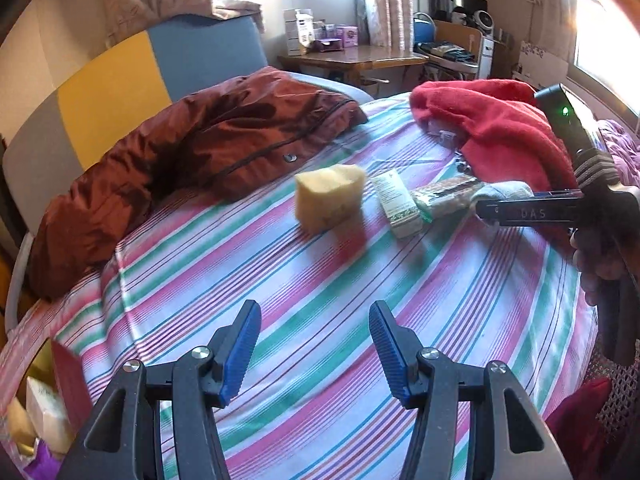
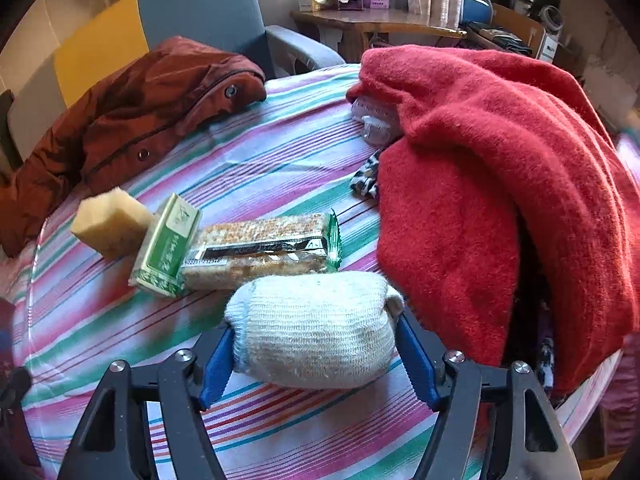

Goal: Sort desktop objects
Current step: 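Grasp the white knit ball with the right tool while the left tool grasps the green-white box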

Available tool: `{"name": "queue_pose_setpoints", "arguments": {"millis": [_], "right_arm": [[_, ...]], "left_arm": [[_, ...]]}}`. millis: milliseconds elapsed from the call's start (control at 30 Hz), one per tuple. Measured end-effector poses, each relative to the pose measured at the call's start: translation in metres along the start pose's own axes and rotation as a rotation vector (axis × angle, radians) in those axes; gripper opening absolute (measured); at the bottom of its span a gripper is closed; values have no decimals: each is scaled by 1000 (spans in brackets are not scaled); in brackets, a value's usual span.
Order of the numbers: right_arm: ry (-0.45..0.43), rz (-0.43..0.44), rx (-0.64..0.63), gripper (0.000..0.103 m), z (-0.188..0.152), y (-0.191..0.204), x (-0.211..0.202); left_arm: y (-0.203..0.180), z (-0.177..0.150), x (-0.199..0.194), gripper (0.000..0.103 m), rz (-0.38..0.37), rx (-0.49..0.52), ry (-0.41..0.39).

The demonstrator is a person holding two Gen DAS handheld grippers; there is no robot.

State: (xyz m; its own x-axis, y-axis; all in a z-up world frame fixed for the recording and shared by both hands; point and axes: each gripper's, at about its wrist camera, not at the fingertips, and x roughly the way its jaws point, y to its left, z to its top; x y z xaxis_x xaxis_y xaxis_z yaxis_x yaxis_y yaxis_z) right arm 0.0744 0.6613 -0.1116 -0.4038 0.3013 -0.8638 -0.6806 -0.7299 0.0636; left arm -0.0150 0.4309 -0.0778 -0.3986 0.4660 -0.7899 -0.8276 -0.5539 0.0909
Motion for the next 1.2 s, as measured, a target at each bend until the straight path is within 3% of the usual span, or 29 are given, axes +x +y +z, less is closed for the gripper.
{"name": "queue_pose_setpoints", "arguments": {"millis": [233,433,600,1200], "right_arm": [[-47,18,39,73,4,-5,-10],[-79,25,75,73,5,-11,-19],[-99,33,94,73,6,-13,-23],[-121,66,58,73,6,-4,-28]], "left_arm": [[-14,17,27,57,-91,5,21],[-16,36,49,55,-195,-62,42],[-27,52,66,53,-236,-85,64],[-58,89,123,45,-204,-114,140]]}}
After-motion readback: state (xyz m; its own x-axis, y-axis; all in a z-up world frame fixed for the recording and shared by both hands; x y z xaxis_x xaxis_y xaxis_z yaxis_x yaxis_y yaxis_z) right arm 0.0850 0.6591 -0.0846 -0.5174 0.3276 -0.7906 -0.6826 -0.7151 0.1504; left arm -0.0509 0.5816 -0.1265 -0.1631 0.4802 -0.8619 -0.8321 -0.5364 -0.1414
